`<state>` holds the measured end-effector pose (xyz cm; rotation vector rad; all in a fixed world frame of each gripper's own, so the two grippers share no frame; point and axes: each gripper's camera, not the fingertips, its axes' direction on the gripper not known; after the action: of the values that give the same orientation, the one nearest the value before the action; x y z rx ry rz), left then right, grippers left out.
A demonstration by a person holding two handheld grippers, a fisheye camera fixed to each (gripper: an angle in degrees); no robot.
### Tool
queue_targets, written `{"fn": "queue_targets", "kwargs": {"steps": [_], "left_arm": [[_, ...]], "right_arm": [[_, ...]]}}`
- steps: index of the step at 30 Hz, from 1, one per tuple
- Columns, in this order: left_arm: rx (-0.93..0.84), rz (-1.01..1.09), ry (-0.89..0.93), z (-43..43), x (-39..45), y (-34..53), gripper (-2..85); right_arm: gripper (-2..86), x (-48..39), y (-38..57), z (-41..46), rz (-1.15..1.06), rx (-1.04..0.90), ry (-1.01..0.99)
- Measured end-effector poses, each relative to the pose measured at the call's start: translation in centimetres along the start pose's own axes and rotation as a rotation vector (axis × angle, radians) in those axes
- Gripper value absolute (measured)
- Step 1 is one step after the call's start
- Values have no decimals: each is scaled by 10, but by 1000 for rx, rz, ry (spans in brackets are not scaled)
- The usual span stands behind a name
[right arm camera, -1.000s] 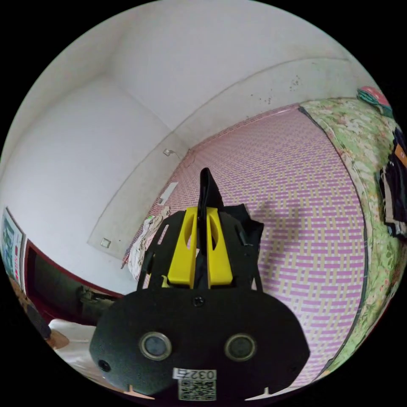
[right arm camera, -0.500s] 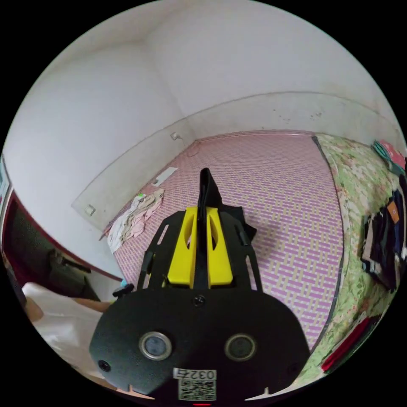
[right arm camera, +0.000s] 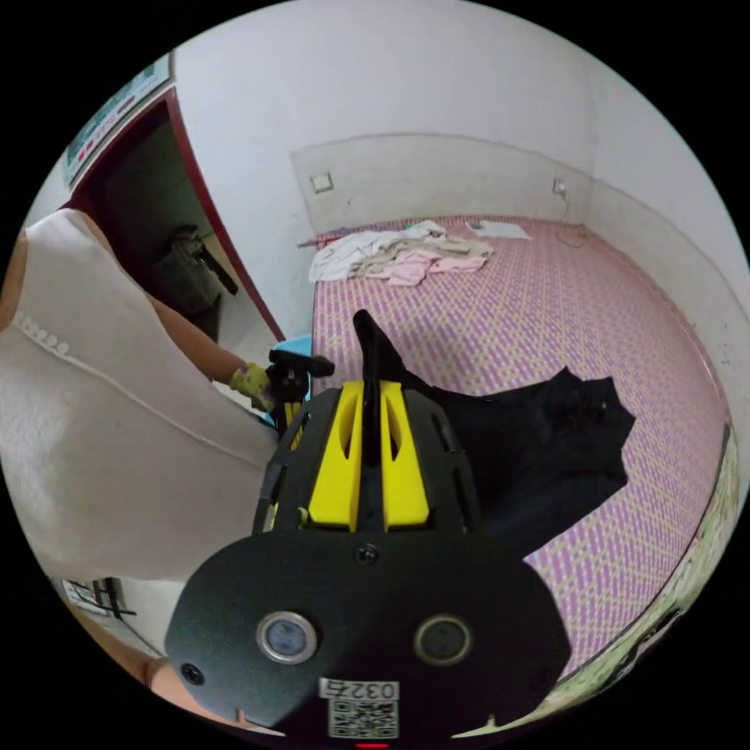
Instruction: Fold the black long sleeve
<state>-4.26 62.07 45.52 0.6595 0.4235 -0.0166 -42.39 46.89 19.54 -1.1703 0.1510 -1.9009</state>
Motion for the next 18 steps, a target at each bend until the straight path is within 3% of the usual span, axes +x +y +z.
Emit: {"fn": "queue_targets", "kwargs": {"steps": [3, 5, 7, 15, 18], "left_arm": [[91, 94, -18, -22, 33, 17, -10], [159, -18, -261, -38, 36, 42, -8], [164, -23, -285, -39, 39, 58, -6], [42, 159, -435, 0, 109, 63, 31], [-107, 298, -578, 26, 147, 44, 58]], "right_arm": [[40, 0, 8, 25, 69, -42, -29], [40, 2, 17, 22, 128, 12, -50], [40, 6, 26, 18, 172, 52, -63], [40, 4, 59, 26, 283, 89, -97], [40, -2, 65, 30, 287, 84, -110]]}}
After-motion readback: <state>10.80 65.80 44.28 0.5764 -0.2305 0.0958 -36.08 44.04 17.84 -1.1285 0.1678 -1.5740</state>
